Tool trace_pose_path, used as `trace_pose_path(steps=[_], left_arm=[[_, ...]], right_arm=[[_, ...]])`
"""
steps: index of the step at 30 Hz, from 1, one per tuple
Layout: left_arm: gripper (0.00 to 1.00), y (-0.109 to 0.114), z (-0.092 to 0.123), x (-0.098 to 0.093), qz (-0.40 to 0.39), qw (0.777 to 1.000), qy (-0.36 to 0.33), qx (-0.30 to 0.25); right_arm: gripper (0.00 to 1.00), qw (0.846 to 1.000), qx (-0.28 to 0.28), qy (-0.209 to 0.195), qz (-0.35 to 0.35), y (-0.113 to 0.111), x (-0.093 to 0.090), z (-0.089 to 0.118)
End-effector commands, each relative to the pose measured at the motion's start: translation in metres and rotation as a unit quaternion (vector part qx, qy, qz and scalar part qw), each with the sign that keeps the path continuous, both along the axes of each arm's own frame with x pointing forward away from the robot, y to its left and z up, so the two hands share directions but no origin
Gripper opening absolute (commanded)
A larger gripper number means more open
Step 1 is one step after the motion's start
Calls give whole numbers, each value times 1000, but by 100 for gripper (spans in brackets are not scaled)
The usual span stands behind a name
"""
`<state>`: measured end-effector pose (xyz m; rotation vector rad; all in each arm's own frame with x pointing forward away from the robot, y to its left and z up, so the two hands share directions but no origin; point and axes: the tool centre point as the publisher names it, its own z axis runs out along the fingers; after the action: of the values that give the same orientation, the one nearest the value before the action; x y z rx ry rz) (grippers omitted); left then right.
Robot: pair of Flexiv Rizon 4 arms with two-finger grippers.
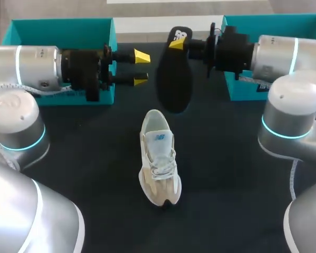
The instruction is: Take the shoe out of the shoebox, open the shoe tongue, remove and reinsert the insole, then place the shoe into the shoebox
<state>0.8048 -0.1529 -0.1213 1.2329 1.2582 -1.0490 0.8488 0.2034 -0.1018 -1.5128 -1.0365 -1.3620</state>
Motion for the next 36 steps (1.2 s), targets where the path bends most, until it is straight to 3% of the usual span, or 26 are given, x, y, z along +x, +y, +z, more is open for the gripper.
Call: trace_pose_path(steps=[1, 9, 15, 18, 21, 23, 30, 31, 32, 36], left_arm=[[64, -4, -3, 3, -8, 1000, -4, -15], [59, -15, -3, 1, -21, 999, -9, -26], [48, -24, -1, 0, -30, 999, -19, -31], [36, -24, -2, 0, -28, 999, -22, -31], [7, -23, -5, 1, -25, 999, -23, -33], [0, -23, -7, 2, -20, 999, -23, -35], [0, -22, -8, 1, -18, 999, -18, -38], [0, -21, -6, 0, -23, 999, -15, -40], [0, -19, -5, -1, -28, 999, -12, -40], [0, -8, 0, -6, -34, 999, -12, -40]], right_arm=[[0, 1000, -7, 5, 9, 25, 12, -2], [0, 1000, -2, 16, 26, 37, 10, -5], [0, 999, 1, 22, 30, 41, 8, -8], [0, 999, 1, 23, 31, 42, 7, -8], [0, 999, 2, 25, 29, 42, 5, -8], [0, 999, 2, 26, 28, 43, 4, -7], [0, 999, 14, 17, 42, 44, -2, -8], [31, 999, 5, 3, 50, 43, -3, -7], [100, 999, 12, -8, 48, 41, -4, -6], [100, 996, -5, -40, 78, 28, -14, -5]])
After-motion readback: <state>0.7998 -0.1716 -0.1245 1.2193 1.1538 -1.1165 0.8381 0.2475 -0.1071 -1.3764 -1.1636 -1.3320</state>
